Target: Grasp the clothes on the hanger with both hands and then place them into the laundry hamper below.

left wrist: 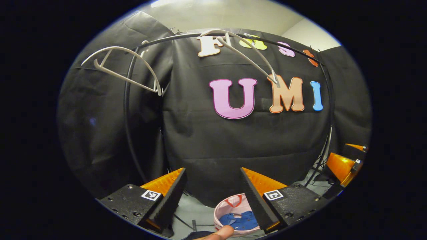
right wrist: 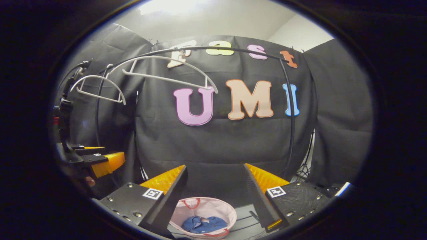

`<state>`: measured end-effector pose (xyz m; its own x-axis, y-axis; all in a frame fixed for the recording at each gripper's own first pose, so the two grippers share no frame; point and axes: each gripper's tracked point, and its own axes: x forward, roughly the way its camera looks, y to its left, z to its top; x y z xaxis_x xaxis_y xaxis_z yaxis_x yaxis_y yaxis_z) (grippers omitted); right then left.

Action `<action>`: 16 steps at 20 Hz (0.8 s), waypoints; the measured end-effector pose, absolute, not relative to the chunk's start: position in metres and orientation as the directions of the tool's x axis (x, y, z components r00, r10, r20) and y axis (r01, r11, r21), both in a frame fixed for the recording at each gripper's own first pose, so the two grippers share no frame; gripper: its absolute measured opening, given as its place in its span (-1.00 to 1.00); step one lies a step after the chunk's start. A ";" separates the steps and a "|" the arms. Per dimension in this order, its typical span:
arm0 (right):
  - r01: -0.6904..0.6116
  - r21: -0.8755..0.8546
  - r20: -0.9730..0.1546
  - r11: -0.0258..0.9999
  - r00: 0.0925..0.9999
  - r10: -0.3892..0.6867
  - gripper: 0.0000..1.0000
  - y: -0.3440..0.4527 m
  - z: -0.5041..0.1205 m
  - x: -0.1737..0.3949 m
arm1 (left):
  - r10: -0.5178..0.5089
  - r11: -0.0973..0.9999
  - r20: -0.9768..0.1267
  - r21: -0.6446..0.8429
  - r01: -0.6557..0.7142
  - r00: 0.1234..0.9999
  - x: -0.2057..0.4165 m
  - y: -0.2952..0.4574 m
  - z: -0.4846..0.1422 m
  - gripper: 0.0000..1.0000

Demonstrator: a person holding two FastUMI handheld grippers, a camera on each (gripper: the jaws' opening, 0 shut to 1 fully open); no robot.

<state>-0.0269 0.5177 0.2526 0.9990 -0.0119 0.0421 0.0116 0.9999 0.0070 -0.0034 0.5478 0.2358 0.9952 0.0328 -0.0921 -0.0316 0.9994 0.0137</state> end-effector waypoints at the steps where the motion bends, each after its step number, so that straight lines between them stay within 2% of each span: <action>1: -0.006 0.013 0.048 1.000 0.999 0.005 0.92 0.522 0.259 -0.030 | 0.032 0.999 -0.077 0.022 -0.030 0.996 -0.002 0.548 0.243 0.87; 5: -0.059 0.027 0.068 0.998 0.996 0.057 0.94 0.529 0.282 -0.044 | 0.073 0.997 -0.023 0.023 -0.072 0.997 -0.006 0.554 0.266 0.92; 8: -0.127 0.048 0.091 0.991 0.988 0.122 0.92 0.541 0.295 -0.053 | 0.054 0.998 -0.004 -0.026 -0.055 0.999 -0.020 0.547 0.279 0.99; 11: -0.169 0.075 0.122 0.983 0.980 0.159 0.90 0.553 0.304 -0.062 | 0.095 0.993 0.033 -0.070 -0.092 0.995 -0.030 0.560 0.293 0.94; 12: -0.168 0.065 0.135 0.984 0.978 0.158 0.98 0.552 0.308 -0.065 | 0.106 0.992 0.050 -0.080 -0.102 0.993 -0.034 0.563 0.297 0.99; 14: -0.155 0.053 0.156 0.986 0.977 0.145 1.00 0.548 0.312 -0.065 | 0.115 0.991 0.071 -0.077 -0.109 0.991 -0.040 0.562 0.303 0.89; 15: -0.154 0.055 0.165 0.987 0.976 0.143 0.90 0.547 0.314 -0.065 | 0.113 0.992 0.073 -0.072 -0.108 0.991 -0.038 0.561 0.303 0.84; 16: -0.158 0.062 0.169 0.985 0.975 0.146 0.98 0.546 0.314 -0.065 | 0.111 0.992 0.069 -0.069 -0.106 0.991 -0.037 0.559 0.302 0.84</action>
